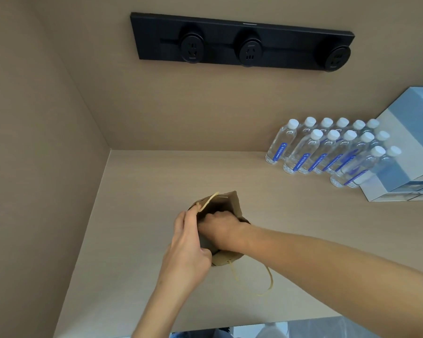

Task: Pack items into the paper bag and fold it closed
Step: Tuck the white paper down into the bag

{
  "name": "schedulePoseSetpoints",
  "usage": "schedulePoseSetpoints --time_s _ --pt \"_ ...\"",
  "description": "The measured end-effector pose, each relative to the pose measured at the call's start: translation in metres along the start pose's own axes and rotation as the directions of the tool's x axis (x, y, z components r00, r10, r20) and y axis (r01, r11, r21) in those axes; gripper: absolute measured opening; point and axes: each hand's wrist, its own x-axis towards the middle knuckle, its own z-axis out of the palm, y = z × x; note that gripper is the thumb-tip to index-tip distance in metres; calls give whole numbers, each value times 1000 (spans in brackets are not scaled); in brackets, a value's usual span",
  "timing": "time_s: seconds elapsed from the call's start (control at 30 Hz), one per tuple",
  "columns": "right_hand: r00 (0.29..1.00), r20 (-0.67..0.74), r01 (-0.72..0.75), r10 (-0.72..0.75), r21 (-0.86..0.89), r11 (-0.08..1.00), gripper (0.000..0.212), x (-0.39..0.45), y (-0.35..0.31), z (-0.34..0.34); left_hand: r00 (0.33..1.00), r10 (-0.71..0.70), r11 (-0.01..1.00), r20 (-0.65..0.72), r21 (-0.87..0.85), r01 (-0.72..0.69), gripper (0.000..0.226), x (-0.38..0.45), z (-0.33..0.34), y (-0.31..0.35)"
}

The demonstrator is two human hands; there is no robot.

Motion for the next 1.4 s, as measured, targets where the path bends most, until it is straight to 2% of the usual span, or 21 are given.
schedulePoseSetpoints --time_s 0.07,0.17,0.3,0.4,0.5,0.57,0.63,0.73,0.83,0.93,1.0,1.07,1.13,1.23,1.33,1.4 --pt "995 89 -26 38 -132 991 28 -2 7 -5 1000 3 1000 0 17 -3 89 0 1 0" --pt "974 212 -54 83 -140 989 33 -3 10 -11 1000 4 999 -6 33 -4 89 2 2 0" --pt "946 319 -60 56 1 998 5 -2 10 -10 1000 2 999 -16 36 -1 88 3 1 1" --pt "931 343 -196 128 171 966 8 3 12 -6 1000 -1 999 -13 40 2 86 4 2 1" --pt "926 331 -250 179 184 951 24 5 8 -5 1000 3 999 -10 35 -3 87 3 3 0" --pt "924 327 -242 196 105 965 35 5 4 -9 1000 7 1000 -14 30 -7 86 3 3 -1" --pt "923 344 -179 171 -9 984 35 4 0 -13 1000 11 1000 -22 27 -10 86 4 3 -2" --pt "915 379 -113 138 -89 990 34 4 1 -14 1000 11 1000 -15 29 -10 85 4 4 0" --pt "887 438 -71 146 -183 981 13 1 3 -19 1000 14 999 -9 51 -14 84 4 4 0" --pt "838 508 13 199 -383 924 29 -4 2 -38 1000 23 998 4 55 -23 85 5 3 0" --pt "822 527 130 217 -543 830 25 -9 1 -53 1000 30 998 6 53 -30 85 6 2 0" --pt "830 510 168 227 -616 770 18 -12 0 -67 999 39 998 9 45 -40 86 8 1 0" --pt "851 484 129 203 -568 813 17 -13 -1 -78 999 49 998 15 35 -50 87 10 0 0" --pt "870 473 51 141 -370 928 24 -11 0 -74 998 61 998 26 -3 -61 90 14 -2 -2" --pt "903 422 54 82 -302 952 13 -8 -3 -48 996 75 997 54 -22 -74 93 16 0 -2" --pt "935 354 62 31 -248 967 20 -6 -4 -32 994 77 997 76 -35 -75 94 17 1 -1"
